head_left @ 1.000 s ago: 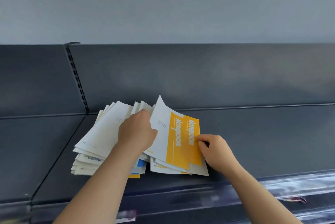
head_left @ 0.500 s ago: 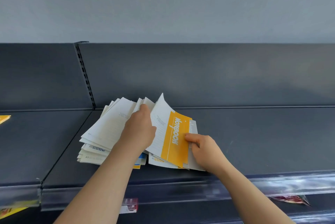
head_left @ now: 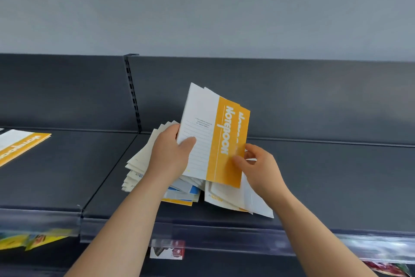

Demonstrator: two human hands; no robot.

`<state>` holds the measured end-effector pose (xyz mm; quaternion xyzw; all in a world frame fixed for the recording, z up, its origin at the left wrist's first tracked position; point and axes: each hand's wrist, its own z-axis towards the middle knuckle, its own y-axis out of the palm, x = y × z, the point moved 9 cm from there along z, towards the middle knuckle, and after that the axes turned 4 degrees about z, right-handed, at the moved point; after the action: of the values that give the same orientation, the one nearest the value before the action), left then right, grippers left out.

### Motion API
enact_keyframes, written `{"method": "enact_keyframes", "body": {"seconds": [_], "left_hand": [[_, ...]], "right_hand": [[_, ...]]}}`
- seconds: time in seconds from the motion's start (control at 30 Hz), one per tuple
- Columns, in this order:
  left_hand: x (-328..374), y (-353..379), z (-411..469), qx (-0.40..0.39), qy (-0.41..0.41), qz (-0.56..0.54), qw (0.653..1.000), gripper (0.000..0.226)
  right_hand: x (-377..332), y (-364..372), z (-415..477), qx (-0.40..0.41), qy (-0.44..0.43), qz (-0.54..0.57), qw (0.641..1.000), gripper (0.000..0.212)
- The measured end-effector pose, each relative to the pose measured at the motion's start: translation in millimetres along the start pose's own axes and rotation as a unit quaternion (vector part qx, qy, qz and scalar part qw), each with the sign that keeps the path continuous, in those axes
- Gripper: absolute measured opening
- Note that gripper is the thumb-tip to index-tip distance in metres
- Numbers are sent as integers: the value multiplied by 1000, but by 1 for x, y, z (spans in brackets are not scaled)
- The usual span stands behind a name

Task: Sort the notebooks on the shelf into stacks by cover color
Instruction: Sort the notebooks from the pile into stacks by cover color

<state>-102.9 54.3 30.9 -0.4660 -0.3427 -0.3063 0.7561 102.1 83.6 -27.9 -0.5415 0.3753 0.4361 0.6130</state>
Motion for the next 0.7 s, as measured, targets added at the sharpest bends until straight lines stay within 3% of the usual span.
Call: {"method": "enact_keyframes", "body": {"seconds": [0.13,0.3,0.53,0.7], "left_hand": [[-14,-24,-4,18,-19,-6,1000,14],[-43,-55,-8,-6,-68,-15,998,27],[-77,-131,-11,2,-54,0,999,41],[-126,-207,-12,41,-73,20,996,35]], "right_hand": [[-26,15,2,20,-38,14,999,43],[-61,51,0,7,-82,20,996,41],[-108,132,-9,-22,-117,12,993,43],[-138,211,-17,-48,-135,25,989,31]]}}
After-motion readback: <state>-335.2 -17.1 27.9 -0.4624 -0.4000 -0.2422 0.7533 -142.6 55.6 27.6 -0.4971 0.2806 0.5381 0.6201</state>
